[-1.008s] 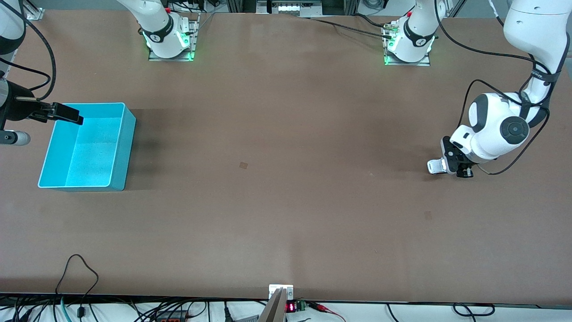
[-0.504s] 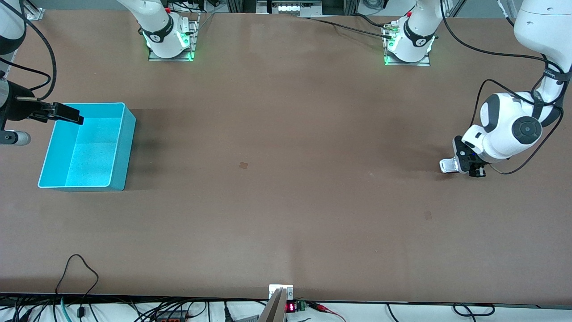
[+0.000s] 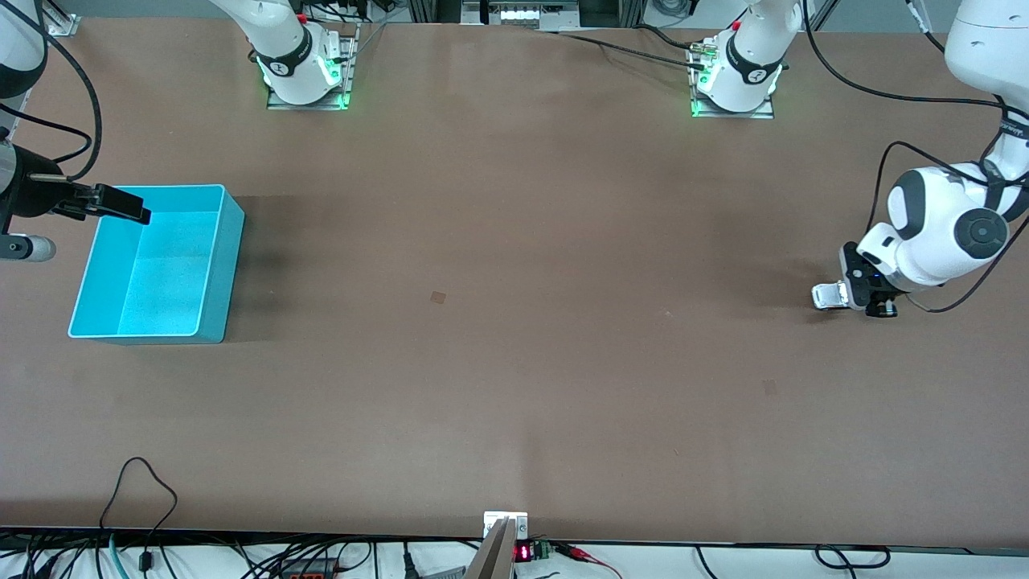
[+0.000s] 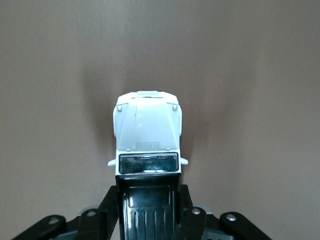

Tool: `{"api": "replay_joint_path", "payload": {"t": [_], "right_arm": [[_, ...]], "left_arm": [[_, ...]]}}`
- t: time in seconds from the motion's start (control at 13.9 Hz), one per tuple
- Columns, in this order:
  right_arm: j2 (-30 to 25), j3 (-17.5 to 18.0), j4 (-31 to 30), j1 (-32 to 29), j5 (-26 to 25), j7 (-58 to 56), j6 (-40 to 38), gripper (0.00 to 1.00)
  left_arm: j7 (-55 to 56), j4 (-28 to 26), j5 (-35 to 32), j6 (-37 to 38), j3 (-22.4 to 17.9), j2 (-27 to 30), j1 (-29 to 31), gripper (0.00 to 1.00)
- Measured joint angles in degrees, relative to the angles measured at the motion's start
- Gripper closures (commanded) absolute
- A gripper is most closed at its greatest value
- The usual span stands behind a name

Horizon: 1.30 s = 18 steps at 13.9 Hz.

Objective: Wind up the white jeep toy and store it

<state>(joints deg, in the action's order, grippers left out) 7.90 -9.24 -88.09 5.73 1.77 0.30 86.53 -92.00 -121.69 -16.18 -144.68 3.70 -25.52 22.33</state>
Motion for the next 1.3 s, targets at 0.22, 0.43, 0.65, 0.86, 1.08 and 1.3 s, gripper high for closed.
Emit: {"api": "replay_joint_path", "payload": {"t": [0.22,0.43,0.65,0.86,1.08,1.3], "right_arm": [[0.0,0.0,0.0,0.0,0.0,0.0,0.0,0.00],[0.0,0.0,0.0,0.0,0.0,0.0,0.0,0.00],[0.0,0.0,0.0,0.0,0.0,0.0,-0.1,0.00],[0.0,0.0,0.0,0.0,0.0,0.0,-0.1,0.00],[0.0,0.0,0.0,0.0,0.0,0.0,-0.1,0.00],[0.0,0.0,0.0,0.0,0.0,0.0,-0.1,0.00]], "left_arm": [[-1.8,0.8,0.0,0.0,0.0,-0.5,1.5,0.78],[-2.1,0.9,0.0,0.0,0.0,-0.6,1.8,0.06],[-2.1,1.2,0.0,-0.9,1.3,-3.3,2.5,0.00],[-2.1,2.2,0.0,3.0,3.8,-2.2,3.0,0.00],[-2.0,2.6,0.0,5.8,5.4,1.0,3.0,0.00],[-2.0,2.6,0.0,7.6,5.7,2.4,3.0,0.00]]}}
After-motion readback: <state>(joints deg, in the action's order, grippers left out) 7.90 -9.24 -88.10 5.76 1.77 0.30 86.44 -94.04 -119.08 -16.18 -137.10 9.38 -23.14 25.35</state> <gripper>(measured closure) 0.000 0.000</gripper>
